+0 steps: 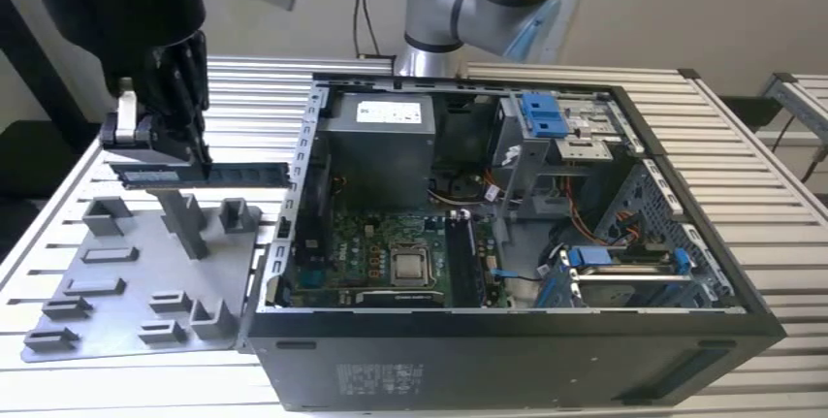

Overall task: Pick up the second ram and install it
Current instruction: 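Pick up the second ram and move it above second insertion slot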

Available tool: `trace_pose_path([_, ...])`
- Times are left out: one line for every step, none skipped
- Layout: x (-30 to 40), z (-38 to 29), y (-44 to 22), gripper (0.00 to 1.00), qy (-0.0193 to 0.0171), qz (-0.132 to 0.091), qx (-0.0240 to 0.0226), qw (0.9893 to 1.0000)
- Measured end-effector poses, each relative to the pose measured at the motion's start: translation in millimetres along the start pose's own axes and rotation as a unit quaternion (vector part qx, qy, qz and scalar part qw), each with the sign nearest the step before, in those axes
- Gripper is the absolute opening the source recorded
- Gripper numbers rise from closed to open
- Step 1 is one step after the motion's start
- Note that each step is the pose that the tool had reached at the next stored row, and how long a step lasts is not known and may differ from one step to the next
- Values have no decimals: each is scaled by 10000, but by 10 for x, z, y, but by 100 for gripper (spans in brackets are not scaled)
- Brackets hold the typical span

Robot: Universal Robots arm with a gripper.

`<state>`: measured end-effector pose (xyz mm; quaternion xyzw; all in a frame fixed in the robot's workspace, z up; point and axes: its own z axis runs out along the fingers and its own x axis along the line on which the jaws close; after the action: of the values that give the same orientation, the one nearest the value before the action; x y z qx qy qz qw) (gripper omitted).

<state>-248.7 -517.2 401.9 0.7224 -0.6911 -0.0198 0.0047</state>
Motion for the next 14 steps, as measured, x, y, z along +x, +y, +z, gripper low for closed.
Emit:
trace_pose_path([1, -1, -34, 14, 0, 1, -3, 10000])
trace_pose_path([3, -3, -72, 14, 0, 1, -5, 10000])
trace_pose_path([5, -4, -113, 14, 0, 1, -8, 10000])
trace_pose_path([6, -6, -152, 14, 0, 0, -11, 10000])
trace_pose_path([8, -7, -189, 14, -1, 0, -13, 10000])
trace_pose_path([10, -8, -225, 14, -1, 1, -16, 10000])
trace_pose_path([11, -9, -263, 14, -1, 1, -18, 10000])
trace_pose_path([13, -10, -299, 14, -1, 1, -21, 10000])
trace_pose_path([15, -12, -337, 14, -1, 1, -23, 10000])
trace_pose_path([16, -13, -374, 14, -1, 1, -25, 10000])
trace_pose_path([18, -14, -412, 14, -1, 1, -28, 10000])
trace_pose_path([20, -16, -450, 14, -1, 1, -31, 10000])
trace_pose_path([21, -17, -489, 14, -1, 2, -34, 10000])
trace_pose_path([23, -18, -529, 14, -2, 1, -37, 10000])
